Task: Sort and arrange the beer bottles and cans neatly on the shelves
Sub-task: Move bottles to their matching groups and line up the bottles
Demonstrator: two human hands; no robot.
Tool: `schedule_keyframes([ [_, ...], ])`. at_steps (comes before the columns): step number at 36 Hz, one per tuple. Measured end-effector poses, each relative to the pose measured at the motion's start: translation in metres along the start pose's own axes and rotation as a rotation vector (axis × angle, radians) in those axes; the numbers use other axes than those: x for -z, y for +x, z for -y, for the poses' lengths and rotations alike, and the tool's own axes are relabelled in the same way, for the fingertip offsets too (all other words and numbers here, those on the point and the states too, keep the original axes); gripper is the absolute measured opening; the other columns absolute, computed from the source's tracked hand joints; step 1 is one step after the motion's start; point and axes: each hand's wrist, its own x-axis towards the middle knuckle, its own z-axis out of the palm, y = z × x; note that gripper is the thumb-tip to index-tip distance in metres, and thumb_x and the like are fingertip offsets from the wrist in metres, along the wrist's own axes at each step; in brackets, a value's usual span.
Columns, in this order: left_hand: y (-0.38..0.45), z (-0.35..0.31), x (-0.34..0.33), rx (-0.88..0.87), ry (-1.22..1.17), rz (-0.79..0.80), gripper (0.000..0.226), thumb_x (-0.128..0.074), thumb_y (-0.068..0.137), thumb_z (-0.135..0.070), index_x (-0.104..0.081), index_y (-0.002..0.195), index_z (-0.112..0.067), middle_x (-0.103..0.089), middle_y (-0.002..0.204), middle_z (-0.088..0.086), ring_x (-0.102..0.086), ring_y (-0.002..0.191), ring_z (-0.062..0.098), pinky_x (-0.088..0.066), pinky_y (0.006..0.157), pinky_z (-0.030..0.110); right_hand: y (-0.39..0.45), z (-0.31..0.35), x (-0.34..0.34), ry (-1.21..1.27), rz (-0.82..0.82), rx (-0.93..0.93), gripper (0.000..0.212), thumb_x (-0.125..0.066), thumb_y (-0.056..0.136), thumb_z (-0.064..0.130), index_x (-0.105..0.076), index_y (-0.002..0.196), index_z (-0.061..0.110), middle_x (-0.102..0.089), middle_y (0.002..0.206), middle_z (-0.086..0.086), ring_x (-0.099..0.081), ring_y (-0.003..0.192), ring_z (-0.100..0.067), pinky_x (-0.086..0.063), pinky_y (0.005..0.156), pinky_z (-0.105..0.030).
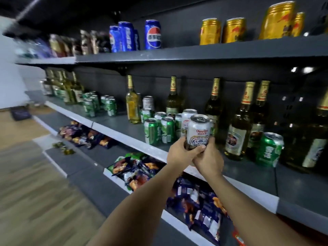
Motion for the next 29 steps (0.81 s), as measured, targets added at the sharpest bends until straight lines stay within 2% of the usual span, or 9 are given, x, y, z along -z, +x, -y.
schedule_keyframes([
  [3, 0.004, 0.017, 0.044, 0.001, 0.055, -0.054, 0.038, -0.076, 0.078, -0.046, -0.060, 0.107, -0.026, -0.068, 0.095, -0.011, -0.064, 0.089, 0.009, -0.047, 0.068, 0.022, -0.004, 0.034, -0.036, 0.041, 0.035, 0.045, 0.043, -0.061, 0.085, 0.035, -0.039, 0.117, 0.017, -0.065, 0.103, -0.009, -0.062, 0.092, -0.035, -0.042, 0.066, -0.034],
  [6, 0.009, 0.039, 0.087, 0.008, 0.107, -0.107, 0.042, -0.074, 0.078, -0.047, -0.063, 0.111, -0.024, -0.070, 0.100, -0.009, -0.065, 0.092, 0.010, -0.049, 0.071, 0.025, -0.011, 0.068, -0.074, 0.082, 0.052, 0.079, 0.044, -0.059, 0.087, 0.033, -0.040, 0.121, 0.014, -0.066, 0.106, -0.011, -0.063, 0.094, -0.036, -0.042, 0.066, -0.034],
  [13, 0.032, 0.105, 0.203, 0.080, 0.066, -0.200, 0.039, -0.077, 0.077, -0.041, -0.061, 0.109, -0.025, -0.070, 0.097, -0.011, -0.066, 0.091, 0.009, -0.055, 0.082, 0.038, -0.023, 0.165, -0.170, 0.170, 0.123, 0.100, 0.038, -0.060, 0.087, 0.033, -0.042, 0.116, 0.015, -0.066, 0.101, -0.011, -0.063, 0.091, -0.035, -0.036, 0.064, -0.033],
  [18, 0.049, 0.150, 0.286, 0.093, 0.110, -0.246, 0.039, -0.073, 0.080, -0.042, -0.058, 0.114, -0.028, -0.069, 0.097, -0.012, -0.066, 0.091, 0.010, -0.055, 0.080, 0.036, -0.033, 0.238, -0.240, 0.230, 0.149, 0.103, 0.043, -0.053, 0.085, 0.038, -0.046, 0.118, 0.011, -0.065, 0.106, -0.016, -0.062, 0.096, -0.039, -0.035, 0.065, -0.034],
  [20, 0.059, 0.166, 0.315, 0.101, 0.116, -0.256, 0.042, -0.073, 0.080, -0.043, -0.058, 0.117, -0.029, -0.069, 0.099, -0.013, -0.066, 0.092, 0.009, -0.055, 0.080, 0.036, -0.031, 0.261, -0.267, 0.194, 0.150, 0.123, 0.040, -0.056, 0.087, 0.033, -0.046, 0.120, 0.014, -0.065, 0.107, -0.014, -0.062, 0.097, -0.037, -0.036, 0.065, -0.034],
  [24, 0.081, 0.192, 0.354, 0.104, 0.099, -0.258, 0.040, -0.074, 0.081, -0.041, -0.059, 0.115, -0.028, -0.068, 0.096, -0.013, -0.065, 0.085, 0.007, -0.053, 0.071, 0.026, -0.018, 0.294, -0.305, 0.104, 0.170, 0.140, 0.039, -0.057, 0.090, 0.031, -0.044, 0.123, 0.015, -0.065, 0.108, -0.013, -0.062, 0.098, -0.035, -0.035, 0.064, -0.032],
  [29, 0.120, 0.217, 0.378, 0.093, 0.093, -0.238, 0.042, -0.075, 0.079, -0.042, -0.061, 0.117, -0.029, -0.072, 0.103, -0.005, -0.068, 0.091, 0.013, -0.056, 0.079, 0.035, 0.005, 0.317, -0.340, 0.096, 0.172, 0.109, 0.042, -0.060, 0.088, 0.033, -0.043, 0.123, 0.016, -0.065, 0.110, -0.013, -0.062, 0.099, -0.036, -0.038, 0.067, -0.033],
])
